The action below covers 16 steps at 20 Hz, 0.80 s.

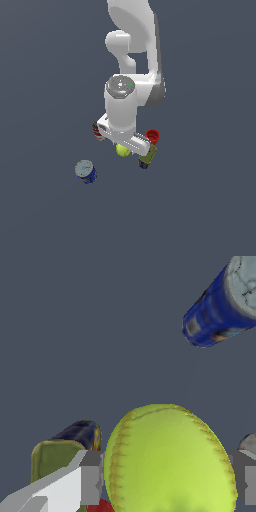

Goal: Pick up a designated object from a clutter of objects.

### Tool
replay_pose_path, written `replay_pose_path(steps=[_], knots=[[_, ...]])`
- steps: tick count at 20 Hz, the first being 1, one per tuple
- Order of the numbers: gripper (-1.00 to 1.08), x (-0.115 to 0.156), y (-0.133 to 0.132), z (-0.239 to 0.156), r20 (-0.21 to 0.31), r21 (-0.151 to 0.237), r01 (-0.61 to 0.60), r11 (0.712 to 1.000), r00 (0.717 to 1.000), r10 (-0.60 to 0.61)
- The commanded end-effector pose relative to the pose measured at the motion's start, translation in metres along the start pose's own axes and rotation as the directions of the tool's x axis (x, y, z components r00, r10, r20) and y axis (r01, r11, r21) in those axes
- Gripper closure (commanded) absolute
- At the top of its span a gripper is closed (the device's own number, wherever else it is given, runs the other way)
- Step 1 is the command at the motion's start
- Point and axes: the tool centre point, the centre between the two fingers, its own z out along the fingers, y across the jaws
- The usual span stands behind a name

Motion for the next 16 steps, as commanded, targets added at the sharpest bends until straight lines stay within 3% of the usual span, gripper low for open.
replay_pose_path(steps=[1,16], knots=[[1.08,-0.004,0.012,-0.022,-0.002,0.001,0.000,1.000,1.000,0.000],[1.08,-0.031,0.087,-0.162,-0.001,0.001,-0.001,1.000,1.000,0.001]])
